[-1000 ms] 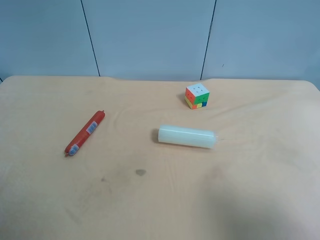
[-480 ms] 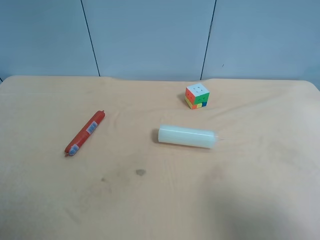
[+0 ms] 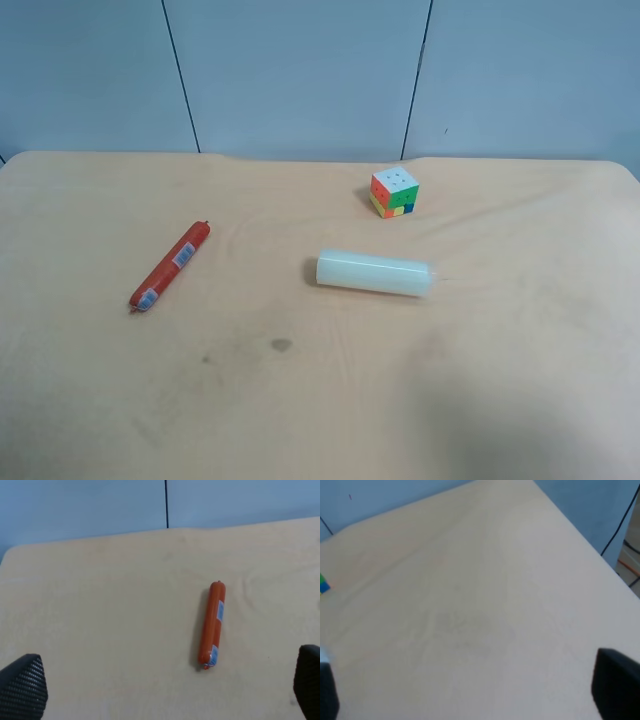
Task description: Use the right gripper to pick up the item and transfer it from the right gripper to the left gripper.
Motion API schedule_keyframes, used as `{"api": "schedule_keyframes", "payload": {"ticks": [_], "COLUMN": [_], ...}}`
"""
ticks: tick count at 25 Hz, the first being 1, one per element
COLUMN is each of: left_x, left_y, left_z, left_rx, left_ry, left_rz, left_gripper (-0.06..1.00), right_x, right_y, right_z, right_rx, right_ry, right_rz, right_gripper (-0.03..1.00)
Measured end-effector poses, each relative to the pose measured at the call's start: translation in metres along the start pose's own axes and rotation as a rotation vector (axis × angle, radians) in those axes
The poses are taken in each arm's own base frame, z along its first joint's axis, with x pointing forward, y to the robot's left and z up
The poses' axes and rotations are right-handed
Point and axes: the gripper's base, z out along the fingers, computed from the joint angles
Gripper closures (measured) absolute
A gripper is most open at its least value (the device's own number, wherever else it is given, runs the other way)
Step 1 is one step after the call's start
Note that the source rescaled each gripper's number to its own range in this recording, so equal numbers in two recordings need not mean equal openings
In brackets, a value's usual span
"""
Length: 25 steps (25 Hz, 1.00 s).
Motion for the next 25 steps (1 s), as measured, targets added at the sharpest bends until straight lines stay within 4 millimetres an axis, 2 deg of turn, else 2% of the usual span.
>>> {"api": "schedule_keyframes", "payload": {"ticks": [25], "left_x": [0.0], "left_y": [0.0], "left_z": [0.0], "left_rx": [0.0], "left_ry": [0.0], "left_rz": [0.0], "left_gripper": [-0.06], "right_x": [0.0], "right_y": [0.0], "right_z": [0.0], "right_rx": [0.0], "right_ry": [0.0], "right_rz": [0.0], "right_gripper": [-0.03]}}
